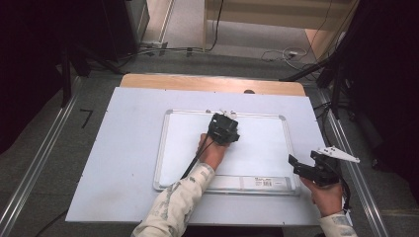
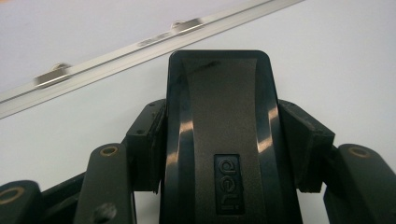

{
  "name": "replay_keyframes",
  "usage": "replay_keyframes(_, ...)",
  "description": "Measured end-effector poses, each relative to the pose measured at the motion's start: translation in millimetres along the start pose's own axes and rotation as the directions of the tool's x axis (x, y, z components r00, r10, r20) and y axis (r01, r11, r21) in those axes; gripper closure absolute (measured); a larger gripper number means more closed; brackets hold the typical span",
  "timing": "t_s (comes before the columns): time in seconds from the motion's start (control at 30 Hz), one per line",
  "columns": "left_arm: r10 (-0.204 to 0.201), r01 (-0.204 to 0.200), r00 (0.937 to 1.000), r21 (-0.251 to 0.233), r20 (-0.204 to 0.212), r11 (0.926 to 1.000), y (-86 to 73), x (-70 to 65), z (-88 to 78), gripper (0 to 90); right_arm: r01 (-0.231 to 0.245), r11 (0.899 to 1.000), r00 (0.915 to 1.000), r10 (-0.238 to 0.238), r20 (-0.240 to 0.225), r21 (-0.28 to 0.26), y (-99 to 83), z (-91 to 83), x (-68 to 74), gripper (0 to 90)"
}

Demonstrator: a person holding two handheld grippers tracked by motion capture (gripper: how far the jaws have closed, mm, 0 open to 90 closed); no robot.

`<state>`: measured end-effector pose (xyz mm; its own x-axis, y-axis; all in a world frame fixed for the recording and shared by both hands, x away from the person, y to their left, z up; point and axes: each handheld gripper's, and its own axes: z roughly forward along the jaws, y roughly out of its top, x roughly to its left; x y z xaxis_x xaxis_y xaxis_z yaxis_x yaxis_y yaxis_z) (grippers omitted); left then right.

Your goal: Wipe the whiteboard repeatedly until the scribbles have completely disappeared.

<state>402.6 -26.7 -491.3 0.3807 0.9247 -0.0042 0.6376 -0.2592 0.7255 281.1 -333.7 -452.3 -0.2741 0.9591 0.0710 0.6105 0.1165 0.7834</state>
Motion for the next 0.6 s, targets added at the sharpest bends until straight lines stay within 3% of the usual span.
replay_keyframes(0.3,-0.068,0.068,0.9963,0.004,-0.052,0.9977,-6.1,42.1,-6.7,41.1,0.002,1.0,1.0,-0.002,0.007,0.003,-0.2,0.9,0.6,12.7)
replay_keyframes(0.6,-0.048,0.048,0.9971,0.003,-0.059,0.9988,-0.8,36.5,-1.1,41.1,0.004,1.0,1.0,-0.004,0.006,0.005,0.5,2.1,1.9,12.7)
